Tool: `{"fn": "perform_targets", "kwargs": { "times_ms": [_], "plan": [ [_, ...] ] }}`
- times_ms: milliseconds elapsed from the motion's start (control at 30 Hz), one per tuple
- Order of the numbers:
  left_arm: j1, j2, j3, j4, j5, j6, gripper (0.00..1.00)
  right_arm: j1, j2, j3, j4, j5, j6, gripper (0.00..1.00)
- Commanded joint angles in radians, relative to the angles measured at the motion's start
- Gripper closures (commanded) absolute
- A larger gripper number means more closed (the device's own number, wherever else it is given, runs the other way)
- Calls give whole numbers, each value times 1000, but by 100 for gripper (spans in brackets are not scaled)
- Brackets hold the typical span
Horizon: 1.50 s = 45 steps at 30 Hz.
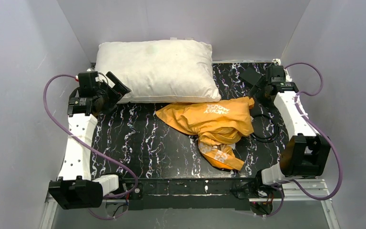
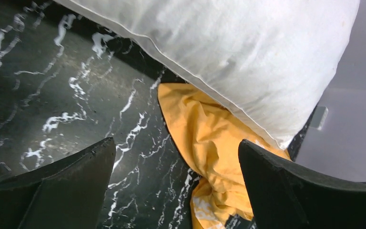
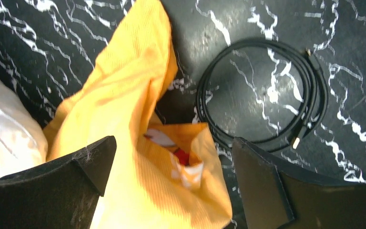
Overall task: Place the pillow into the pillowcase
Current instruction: Move the pillow to the corner of the board.
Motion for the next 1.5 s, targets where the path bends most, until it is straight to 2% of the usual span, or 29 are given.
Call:
{"fn": "perform_targets", "kwargs": {
  "times_ms": [0,67,233,333,367,433,533,567,733,833,967,1100,1267,1367,1467],
  "plan": [
    [-8,38,-53,38,197,-65,1,-18,-57,51,-151,-157,-32,0],
    [-30,62,-77,62,265,-72,1,-18,-70,52,-165,-204,-32,0],
    [-174,130,-110,104,317,-93,1,-18,-48,9,-132,-420,-10,0],
    [-257,169,-113,140,331,-113,1,-18,-20,-31,-90,-505,-4,11],
    [-280,179,-110,150,328,-116,1,-18,-8,-32,-77,-537,-13,17],
    [-318,194,-97,165,321,-120,1,-18,8,-18,-56,-595,-22,39],
    [-333,203,-72,167,305,-115,1,-18,1,31,-41,-627,-19,86],
    [-332,203,-62,167,301,-112,1,-18,-2,56,-47,-624,-21,96],
    [-333,209,9,163,285,-70,1,-18,-18,260,-135,-672,-95,99],
    [-332,217,45,156,285,-70,1,-14,-27,385,-139,-793,-158,99],
    [-333,216,60,199,304,-135,1,50,-27,543,-115,-917,-201,99],
    [-331,203,90,210,276,-159,1,180,-27,620,-20,-976,-140,99],
    [-313,178,156,101,187,-107,1,462,15,664,139,-1034,-42,99],
    [-293,148,161,28,110,-79,1,579,91,741,90,-1084,-84,99],
    [-276,110,125,4,83,-78,1,598,154,771,35,-1128,-117,97]
  ]
}}
